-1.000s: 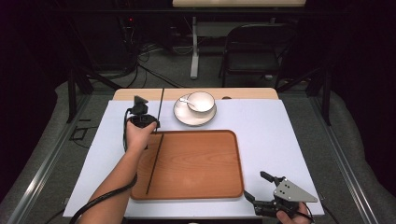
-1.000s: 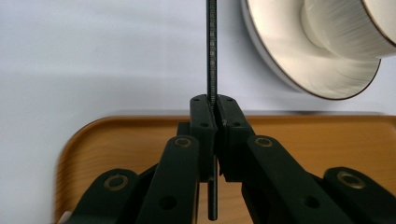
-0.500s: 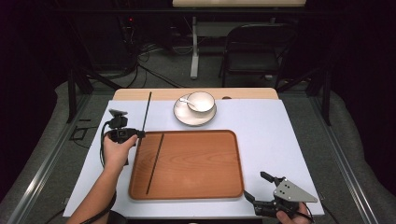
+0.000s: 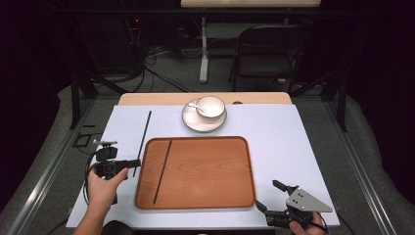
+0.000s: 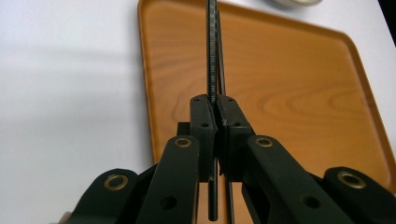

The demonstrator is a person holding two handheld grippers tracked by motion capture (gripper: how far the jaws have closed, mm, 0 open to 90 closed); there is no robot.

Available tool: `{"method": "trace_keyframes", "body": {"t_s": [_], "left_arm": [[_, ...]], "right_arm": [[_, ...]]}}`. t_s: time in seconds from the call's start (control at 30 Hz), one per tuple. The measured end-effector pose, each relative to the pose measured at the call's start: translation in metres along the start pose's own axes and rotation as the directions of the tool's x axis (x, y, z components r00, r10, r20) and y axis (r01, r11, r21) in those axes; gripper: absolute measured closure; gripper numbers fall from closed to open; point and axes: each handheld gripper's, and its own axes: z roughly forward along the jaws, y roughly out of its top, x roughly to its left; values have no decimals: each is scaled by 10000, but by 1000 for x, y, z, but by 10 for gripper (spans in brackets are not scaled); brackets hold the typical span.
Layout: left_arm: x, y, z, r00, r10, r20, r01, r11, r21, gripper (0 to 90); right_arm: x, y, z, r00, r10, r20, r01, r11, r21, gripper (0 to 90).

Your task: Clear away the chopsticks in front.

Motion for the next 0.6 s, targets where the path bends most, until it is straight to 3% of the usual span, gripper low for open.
{"method": "trace_keyframes", "body": {"t_s": [0.27, 0.47, 0.6], "left_arm": [[0, -39, -15, 10000, -7, 96, 7, 10000, 33, 866], [-3, -61, -5, 9998, 77, 174, -83, 9993, 355, 866], [-4, -64, 9, 9995, 318, -26, -315, 9967, 751, 866]], "right_arm": [[0, 0, 0, 10000, -51, 8, 51, 10000, -7, 142], [1, 0, 0, 10000, -51, 5, 51, 10000, -1, 142], [1, 0, 0, 10000, -75, -17, 75, 10000, -3, 142]]}}
